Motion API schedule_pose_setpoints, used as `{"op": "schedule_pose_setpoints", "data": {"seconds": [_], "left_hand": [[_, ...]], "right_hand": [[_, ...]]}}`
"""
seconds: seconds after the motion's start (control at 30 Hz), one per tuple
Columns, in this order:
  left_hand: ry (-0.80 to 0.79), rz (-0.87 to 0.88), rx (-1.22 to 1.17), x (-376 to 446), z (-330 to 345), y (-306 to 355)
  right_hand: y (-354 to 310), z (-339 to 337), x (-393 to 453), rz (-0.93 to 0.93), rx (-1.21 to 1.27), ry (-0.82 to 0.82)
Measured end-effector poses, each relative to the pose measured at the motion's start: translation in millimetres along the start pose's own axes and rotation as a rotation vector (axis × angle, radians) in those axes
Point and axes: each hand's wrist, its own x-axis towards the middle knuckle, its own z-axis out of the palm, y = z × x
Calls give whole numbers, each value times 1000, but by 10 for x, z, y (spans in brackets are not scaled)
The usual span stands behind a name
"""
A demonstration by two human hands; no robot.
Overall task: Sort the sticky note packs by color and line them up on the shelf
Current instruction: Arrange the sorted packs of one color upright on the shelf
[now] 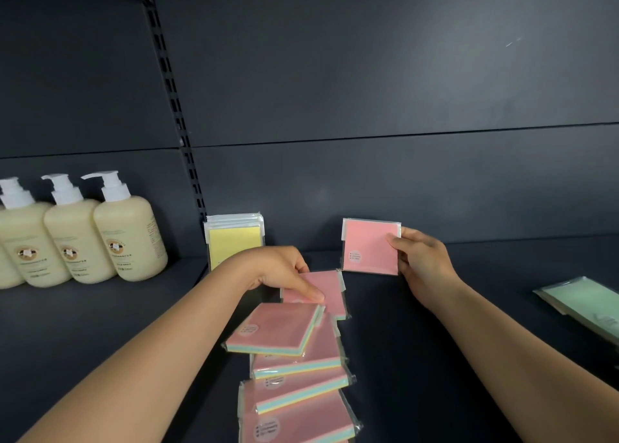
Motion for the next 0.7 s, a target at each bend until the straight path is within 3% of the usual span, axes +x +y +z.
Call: {"op": "schedule_pose_setpoints", "data": {"seconds": [0.17,0.27,0.47,0.57,0.7], "left_hand": [[139,5,-93,-33,-35,-37],[213,55,-430,-13,-34,-86],[573,177,-972,118,77,-76],[564,226,-1071,124,116,-79],[430,283,-1160,108,109,-103]], "right_hand": [[-44,-31,11,8,79,15],[-58,-57,35,9,157,39],[-55,-20,16,-48,188,-83],[-19,44,-31,-76,111,-161],[22,113,-78,-96,-28,-172]]}}
